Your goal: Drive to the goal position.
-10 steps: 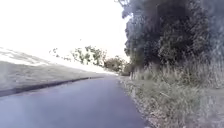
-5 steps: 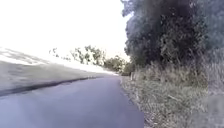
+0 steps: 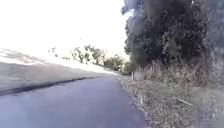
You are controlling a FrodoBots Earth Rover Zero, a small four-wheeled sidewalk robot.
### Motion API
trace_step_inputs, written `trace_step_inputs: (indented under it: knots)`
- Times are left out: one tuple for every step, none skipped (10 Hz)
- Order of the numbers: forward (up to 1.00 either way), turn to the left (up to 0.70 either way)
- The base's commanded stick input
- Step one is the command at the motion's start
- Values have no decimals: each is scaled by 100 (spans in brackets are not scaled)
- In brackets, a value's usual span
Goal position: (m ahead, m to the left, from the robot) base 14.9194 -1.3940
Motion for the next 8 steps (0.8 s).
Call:
trace_step_inputs:
  knots:
    - [70,0]
    - [70,0]
    - [70,0]
    - [70,0]
    - [70,0]
    - [70,0]
    - [70,0]
    - [70,0]
